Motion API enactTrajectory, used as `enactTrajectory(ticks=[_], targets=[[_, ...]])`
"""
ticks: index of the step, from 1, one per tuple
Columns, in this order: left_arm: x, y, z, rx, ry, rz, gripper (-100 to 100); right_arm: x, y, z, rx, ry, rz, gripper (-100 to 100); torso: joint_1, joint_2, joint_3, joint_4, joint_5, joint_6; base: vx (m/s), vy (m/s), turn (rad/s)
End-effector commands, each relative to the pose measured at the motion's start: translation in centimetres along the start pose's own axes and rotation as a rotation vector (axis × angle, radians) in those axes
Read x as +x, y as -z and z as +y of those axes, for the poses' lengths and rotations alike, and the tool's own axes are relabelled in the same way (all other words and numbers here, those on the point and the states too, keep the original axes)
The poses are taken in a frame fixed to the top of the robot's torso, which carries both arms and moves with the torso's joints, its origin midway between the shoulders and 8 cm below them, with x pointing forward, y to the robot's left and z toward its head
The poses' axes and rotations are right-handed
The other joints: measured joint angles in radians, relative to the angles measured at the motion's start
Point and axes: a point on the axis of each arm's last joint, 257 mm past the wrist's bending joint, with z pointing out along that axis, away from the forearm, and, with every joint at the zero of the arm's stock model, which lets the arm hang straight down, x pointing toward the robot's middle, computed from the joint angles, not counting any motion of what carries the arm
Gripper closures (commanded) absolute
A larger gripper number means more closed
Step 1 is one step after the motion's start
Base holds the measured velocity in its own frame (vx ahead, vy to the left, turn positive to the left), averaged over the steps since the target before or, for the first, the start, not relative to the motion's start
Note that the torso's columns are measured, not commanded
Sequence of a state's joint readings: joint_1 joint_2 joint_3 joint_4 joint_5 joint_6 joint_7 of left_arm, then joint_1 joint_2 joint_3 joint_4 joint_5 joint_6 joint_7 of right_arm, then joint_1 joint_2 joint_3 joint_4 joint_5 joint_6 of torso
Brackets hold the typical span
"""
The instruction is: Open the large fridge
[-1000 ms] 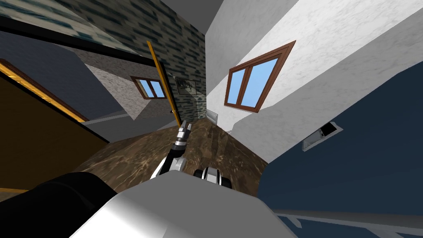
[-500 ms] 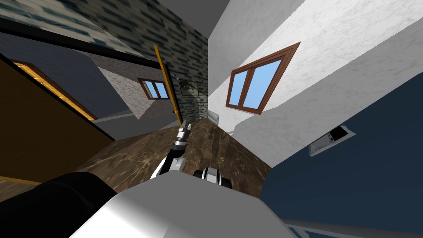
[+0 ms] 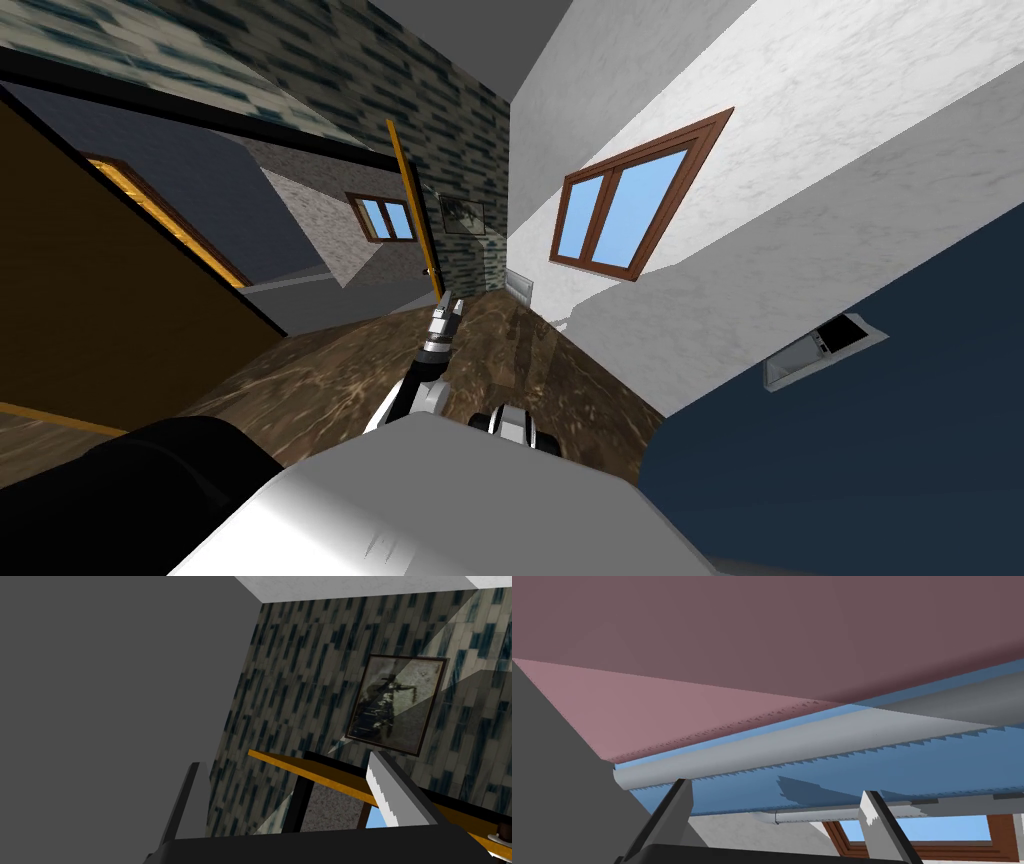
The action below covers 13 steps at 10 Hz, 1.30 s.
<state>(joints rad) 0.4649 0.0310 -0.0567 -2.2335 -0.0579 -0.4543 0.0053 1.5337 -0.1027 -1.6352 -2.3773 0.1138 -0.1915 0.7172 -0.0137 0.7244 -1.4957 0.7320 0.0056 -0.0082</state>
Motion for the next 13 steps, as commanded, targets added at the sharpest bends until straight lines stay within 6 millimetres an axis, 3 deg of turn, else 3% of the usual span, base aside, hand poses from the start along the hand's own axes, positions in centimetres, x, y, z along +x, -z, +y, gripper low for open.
enactTrajectory(ticks=[1, 9, 11, 13], targets=[[0.0, 0.0, 0.0, 0.0, 0.0, 0.0, 0, -0.9, 0.0, -3.0, 0.048, 0.132, 0.019, -100, -0.001, -0.001, 0.0, 0.0, -0.001, 0.001, 0.022, -0.02, 0.054], [0.0, 0.0, 0.0, 0.0, 0.0, 0.0, 0, -5.1, -0.3, -6.8, 0.09, 0.443, 0.025, -100, -0.006, -0.013, -0.01, -0.008, -0.005, -0.006, 0.02, -0.015, 0.051], [0.0, 0.0, 0.0, 0.0, 0.0, 0.0, 0, -5.0, -0.3, -6.0, 0.073, 0.44, 0.021, -100, -0.007, -0.015, -0.013, -0.009, -0.005, -0.007, 0.005, 0.005, -0.008], [0.0, 0.0, 0.0, 0.0, 0.0, 0.0, 0, -6.1, -0.5, -7.8, 0.085, 0.456, 0.027, -100, -0.001, -0.01, -0.005, -0.006, -0.006, -0.004, 0.004, 0.027, -0.049]])
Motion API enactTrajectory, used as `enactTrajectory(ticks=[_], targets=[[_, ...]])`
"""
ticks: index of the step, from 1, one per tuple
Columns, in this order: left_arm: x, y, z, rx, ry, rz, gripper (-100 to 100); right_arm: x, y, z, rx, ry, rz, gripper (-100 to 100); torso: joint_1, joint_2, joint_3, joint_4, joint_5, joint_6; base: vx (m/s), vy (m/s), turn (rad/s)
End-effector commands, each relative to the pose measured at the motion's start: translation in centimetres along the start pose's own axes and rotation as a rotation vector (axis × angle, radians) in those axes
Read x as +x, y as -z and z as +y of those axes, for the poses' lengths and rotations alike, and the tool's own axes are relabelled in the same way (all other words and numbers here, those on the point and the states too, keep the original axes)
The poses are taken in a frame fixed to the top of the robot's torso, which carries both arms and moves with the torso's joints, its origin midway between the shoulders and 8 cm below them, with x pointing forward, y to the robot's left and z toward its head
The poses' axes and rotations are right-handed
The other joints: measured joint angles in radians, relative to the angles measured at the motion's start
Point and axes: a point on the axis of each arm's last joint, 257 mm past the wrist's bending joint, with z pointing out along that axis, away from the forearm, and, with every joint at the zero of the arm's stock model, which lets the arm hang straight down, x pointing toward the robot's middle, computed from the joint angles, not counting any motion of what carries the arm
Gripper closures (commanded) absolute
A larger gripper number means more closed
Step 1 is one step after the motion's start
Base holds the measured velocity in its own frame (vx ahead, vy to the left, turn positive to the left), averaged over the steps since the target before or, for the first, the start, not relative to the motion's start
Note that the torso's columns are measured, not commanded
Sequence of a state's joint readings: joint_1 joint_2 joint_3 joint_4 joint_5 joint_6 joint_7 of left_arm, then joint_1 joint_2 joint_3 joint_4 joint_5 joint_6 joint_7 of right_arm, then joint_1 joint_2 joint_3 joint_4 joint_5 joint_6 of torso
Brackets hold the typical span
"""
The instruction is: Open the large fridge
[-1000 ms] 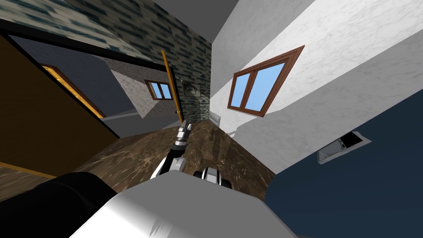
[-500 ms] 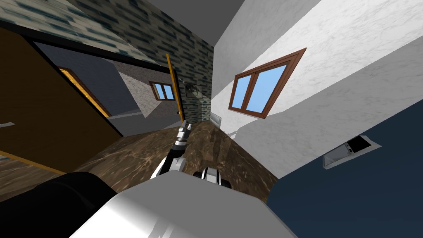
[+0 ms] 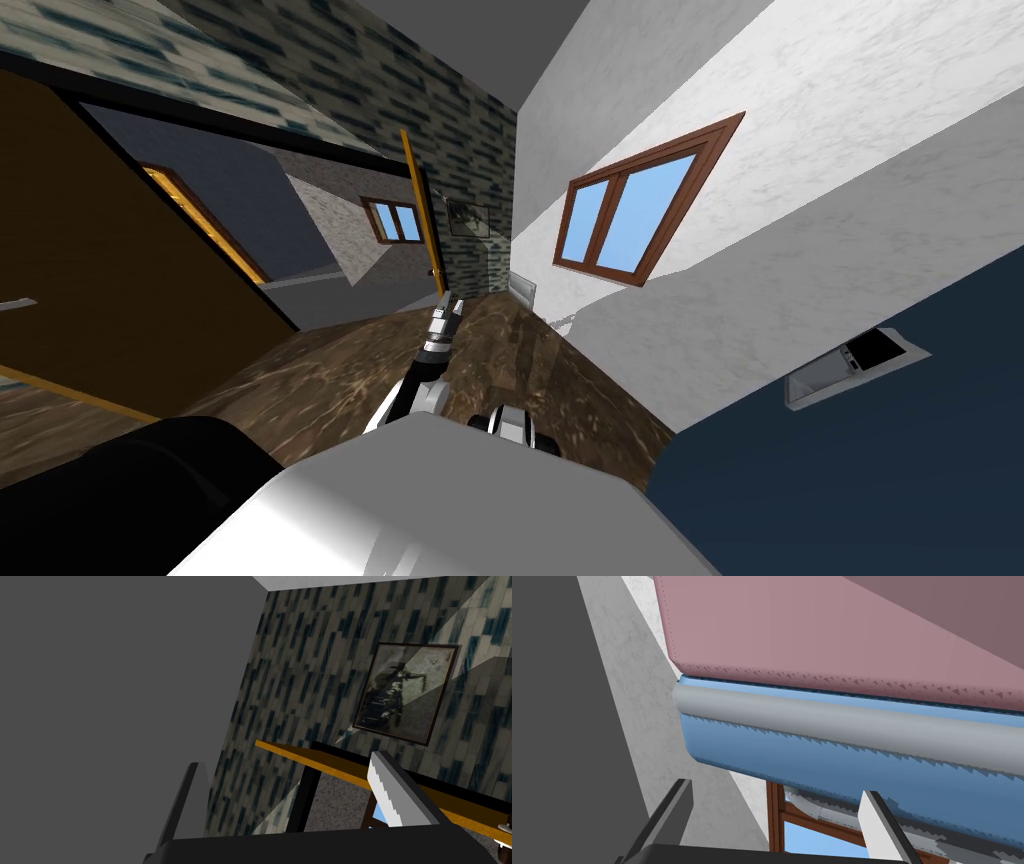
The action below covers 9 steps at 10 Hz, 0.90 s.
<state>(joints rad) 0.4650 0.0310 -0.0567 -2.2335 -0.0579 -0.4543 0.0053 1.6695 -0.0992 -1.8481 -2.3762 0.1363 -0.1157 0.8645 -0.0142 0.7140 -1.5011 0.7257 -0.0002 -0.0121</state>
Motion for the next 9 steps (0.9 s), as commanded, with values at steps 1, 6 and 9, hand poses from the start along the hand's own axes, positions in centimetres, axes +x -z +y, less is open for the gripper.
enactTrajectory(ticks=[1, 6, 9], targets=[[0.0, 0.0, 0.0, 0.0, 0.0, 0.0, 0, -0.2, -0.1, -1.0, 0.002, 0.005, 0.002, -100, 0.002, 0.001, 0.001, 0.001, 0.002, 0.0, -0.004, 0.021, -0.053], [0.0, 0.0, 0.0, 0.0, 0.0, 0.0, 0, 3.2, -0.1, -0.1, -0.003, 0.007, 0.109, 100, 0.003, 0.01, 0.014, 0.005, -0.007, 0.005, 0.005, 0.066, 0.173], [0.0, 0.0, 0.0, 0.0, 0.0, 0.0, 0, 5.8, 0.0, 0.3, -0.02, 0.023, 0.201, 100, -0.003, 0.012, 0.014, 0.005, -0.008, 0.004, 0.019, 0.074, 0.249]])
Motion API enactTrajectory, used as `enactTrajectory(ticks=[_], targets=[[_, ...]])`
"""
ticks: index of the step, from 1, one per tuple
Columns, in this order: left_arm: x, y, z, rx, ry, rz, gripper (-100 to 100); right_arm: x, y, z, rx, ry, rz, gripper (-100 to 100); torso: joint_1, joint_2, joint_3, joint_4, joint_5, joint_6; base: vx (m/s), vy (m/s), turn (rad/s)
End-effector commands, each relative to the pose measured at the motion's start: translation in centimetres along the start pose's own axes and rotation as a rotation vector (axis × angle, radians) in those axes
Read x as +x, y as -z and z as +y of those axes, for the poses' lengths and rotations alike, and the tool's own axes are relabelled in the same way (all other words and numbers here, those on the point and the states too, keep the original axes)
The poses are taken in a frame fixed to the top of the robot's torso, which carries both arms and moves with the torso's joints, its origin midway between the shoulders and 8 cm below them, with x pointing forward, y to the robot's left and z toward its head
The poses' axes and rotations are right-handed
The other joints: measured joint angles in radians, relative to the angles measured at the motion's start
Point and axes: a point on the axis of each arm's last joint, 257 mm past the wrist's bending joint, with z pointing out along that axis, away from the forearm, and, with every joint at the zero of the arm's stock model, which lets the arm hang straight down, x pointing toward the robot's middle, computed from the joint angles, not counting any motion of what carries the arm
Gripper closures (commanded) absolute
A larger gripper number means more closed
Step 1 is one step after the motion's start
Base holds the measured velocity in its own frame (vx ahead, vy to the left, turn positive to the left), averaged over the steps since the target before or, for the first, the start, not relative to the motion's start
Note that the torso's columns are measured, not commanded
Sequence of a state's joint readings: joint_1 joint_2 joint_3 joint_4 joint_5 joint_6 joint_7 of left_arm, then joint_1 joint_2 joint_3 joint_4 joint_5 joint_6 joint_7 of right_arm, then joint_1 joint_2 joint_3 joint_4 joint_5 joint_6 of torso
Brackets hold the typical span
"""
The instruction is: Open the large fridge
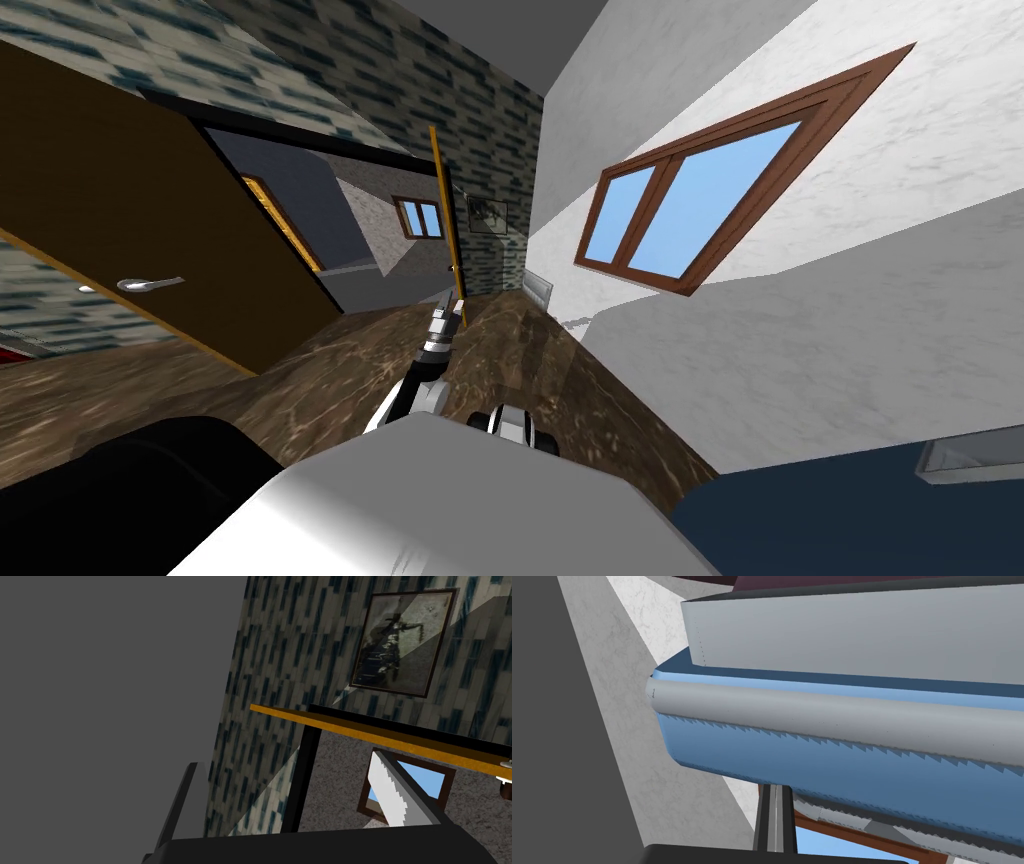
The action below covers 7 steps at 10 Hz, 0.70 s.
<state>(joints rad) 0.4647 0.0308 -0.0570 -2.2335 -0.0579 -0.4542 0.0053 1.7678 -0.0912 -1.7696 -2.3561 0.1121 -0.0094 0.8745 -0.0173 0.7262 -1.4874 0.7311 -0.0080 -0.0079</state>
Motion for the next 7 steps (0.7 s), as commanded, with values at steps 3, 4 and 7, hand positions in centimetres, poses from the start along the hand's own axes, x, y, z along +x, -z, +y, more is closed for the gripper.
enactTrajectory(ticks=[3, 4, 7], targets=[[0.0, 0.0, 0.0, 0.0, 0.0, 0.0, 0, 4.3, -0.1, 0.3, -0.007, 0.02, 0.144, 100, -0.005, -0.001, -0.005, -0.001, 0.003, 0.001, 0.014, 0.051, 0.142], [0.0, 0.0, 0.0, 0.0, 0.0, 0.0, 0, 4.9, 0.0, 0.0, 0.005, 0.023, 0.168, 100, -0.005, -0.004, -0.003, -0.002, -0.003, -0.002, 0.052, 0.1, 0.359], [0.0, 0.0, 0.0, 0.0, 0.0, 0.0, 0, 5.5, 0.0, -0.8, 0.024, 0.043, 0.202, 100, -0.012, -0.002, -0.008, -0.002, 0.002, -0.001, 0.012, 0.033, 0.083]])
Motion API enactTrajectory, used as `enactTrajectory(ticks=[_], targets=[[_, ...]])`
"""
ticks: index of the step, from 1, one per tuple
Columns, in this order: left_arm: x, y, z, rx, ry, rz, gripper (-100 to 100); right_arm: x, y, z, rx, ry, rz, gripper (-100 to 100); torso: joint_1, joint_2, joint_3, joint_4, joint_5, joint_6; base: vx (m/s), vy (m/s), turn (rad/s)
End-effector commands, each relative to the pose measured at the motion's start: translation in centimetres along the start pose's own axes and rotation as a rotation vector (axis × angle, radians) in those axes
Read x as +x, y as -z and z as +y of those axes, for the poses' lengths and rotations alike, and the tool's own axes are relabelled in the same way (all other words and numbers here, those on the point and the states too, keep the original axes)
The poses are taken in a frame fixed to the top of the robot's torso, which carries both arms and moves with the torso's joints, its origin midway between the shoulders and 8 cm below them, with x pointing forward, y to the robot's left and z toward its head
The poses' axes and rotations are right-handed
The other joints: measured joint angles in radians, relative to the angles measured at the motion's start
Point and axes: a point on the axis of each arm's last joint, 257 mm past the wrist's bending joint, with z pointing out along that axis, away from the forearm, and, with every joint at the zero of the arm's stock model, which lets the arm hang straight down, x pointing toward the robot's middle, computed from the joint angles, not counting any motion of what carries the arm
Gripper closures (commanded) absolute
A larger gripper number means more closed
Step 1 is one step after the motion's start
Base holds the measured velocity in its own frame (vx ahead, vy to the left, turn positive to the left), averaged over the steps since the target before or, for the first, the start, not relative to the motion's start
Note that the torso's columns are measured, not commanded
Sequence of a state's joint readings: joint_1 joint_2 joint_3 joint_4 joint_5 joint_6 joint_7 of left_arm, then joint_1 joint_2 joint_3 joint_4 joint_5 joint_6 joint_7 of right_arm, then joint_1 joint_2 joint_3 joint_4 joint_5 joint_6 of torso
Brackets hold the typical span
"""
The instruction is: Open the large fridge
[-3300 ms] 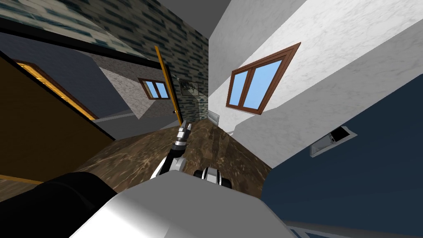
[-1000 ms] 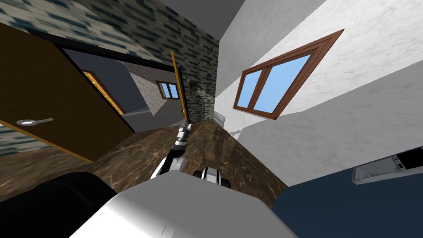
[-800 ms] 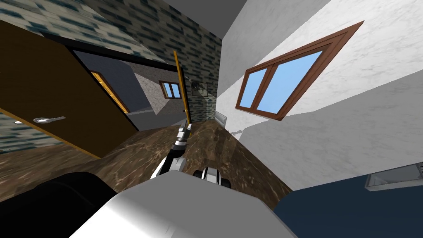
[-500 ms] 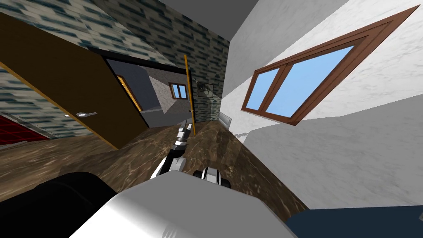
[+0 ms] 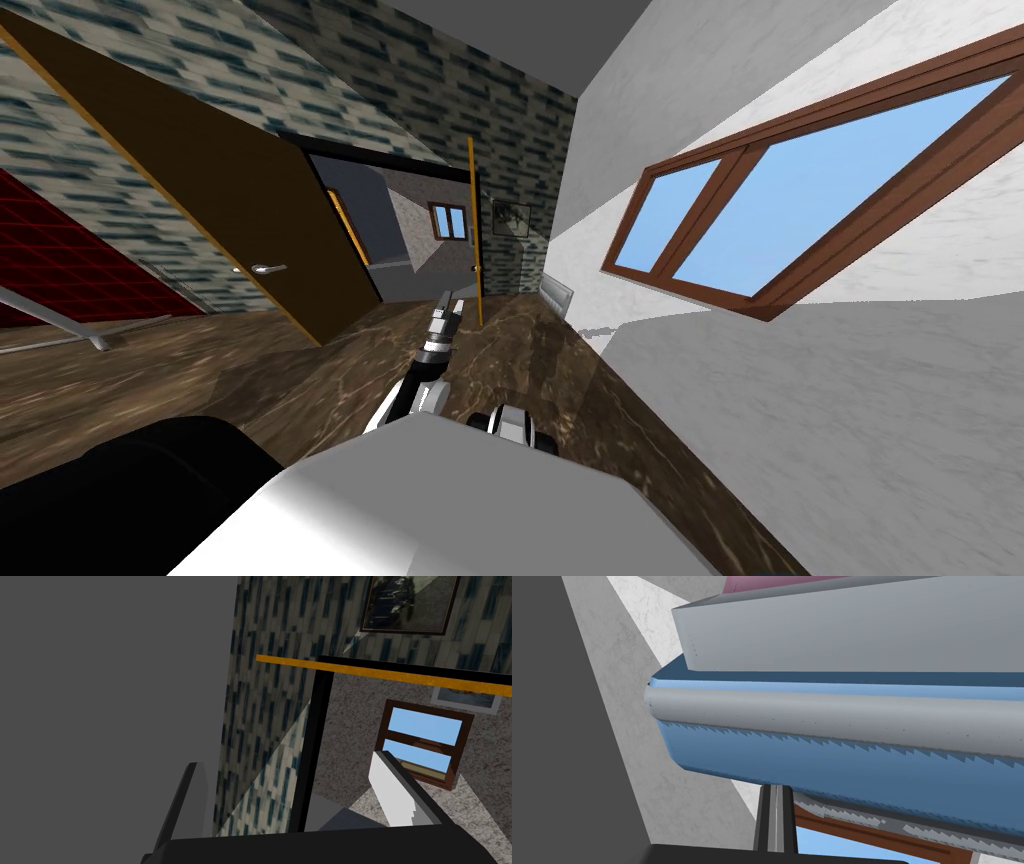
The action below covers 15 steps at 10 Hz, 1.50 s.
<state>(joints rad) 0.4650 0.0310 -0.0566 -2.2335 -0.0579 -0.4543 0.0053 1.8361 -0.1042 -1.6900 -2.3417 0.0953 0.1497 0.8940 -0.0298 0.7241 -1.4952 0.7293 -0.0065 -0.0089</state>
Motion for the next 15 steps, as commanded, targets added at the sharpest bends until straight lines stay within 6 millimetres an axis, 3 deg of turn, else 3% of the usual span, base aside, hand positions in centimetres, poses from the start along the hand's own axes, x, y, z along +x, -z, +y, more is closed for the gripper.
enactTrajectory(ticks=[1, 6, 15], targets=[[0.0, 0.0, 0.0, 0.0, 0.0, 0.0, 0, 0.8, 0.0, -0.8, 0.005, 0.033, 0.036, 100, 0.0, 0.001, 0.0, 0.0, 0.001, 0.0, -0.004, -0.007, -0.015], [0.0, 0.0, 0.0, 0.0, 0.0, 0.0, 0, 0.7, -0.2, -0.7, 0.016, 0.019, 0.032, 100, 0.002, -0.004, -0.003, -0.002, 0.0, -0.003, 0.021, 0.003, -0.024], [0.0, 0.0, 0.0, 0.0, 0.0, 0.0, 0, 2.8, -1.1, -2.5, 0.049, 0.127, 0.135, 100, 0.025, 0.008, 0.014, 0.006, 0.006, 0.008, 0.274, 0.087, -0.091]])
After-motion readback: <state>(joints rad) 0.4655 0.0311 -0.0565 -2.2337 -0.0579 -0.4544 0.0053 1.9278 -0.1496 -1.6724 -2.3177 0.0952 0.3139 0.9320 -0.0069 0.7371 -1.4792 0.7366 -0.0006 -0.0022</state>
